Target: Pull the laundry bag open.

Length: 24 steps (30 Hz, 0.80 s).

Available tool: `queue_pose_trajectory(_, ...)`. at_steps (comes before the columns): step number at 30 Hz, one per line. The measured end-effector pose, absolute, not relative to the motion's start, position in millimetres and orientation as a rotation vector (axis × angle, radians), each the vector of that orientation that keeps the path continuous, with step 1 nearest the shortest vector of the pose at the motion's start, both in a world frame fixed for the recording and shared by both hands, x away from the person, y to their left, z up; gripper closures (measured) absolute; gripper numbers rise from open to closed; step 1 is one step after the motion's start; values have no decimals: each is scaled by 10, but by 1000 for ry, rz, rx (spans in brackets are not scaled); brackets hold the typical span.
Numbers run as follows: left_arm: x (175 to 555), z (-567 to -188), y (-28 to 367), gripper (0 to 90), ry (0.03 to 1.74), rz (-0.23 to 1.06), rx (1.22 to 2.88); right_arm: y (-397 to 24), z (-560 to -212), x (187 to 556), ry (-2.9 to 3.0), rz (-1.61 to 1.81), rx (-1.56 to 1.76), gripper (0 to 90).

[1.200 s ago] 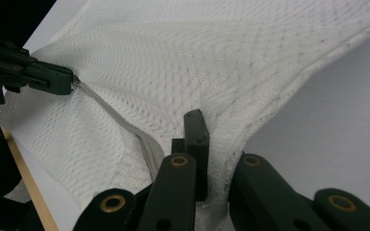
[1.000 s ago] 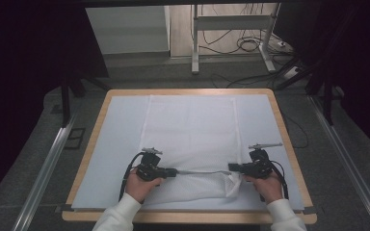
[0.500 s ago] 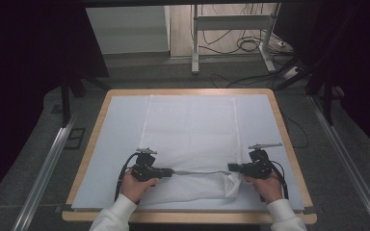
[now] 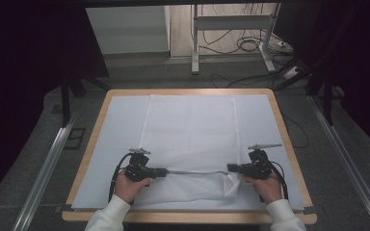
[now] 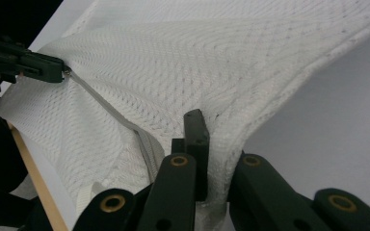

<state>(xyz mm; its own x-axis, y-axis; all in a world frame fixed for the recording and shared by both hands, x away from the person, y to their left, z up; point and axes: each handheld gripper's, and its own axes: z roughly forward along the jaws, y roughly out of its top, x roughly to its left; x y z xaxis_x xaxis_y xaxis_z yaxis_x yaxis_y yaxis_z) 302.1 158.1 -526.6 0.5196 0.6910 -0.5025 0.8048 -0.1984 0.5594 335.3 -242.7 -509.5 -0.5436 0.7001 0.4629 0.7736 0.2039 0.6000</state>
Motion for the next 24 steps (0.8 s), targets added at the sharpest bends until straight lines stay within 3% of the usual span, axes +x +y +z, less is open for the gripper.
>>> queue_pose_trajectory(24,2949,-5263,1816,867,1250,-159,1936,-2424,-5090,3347,-2364,-1266,-1461,884)
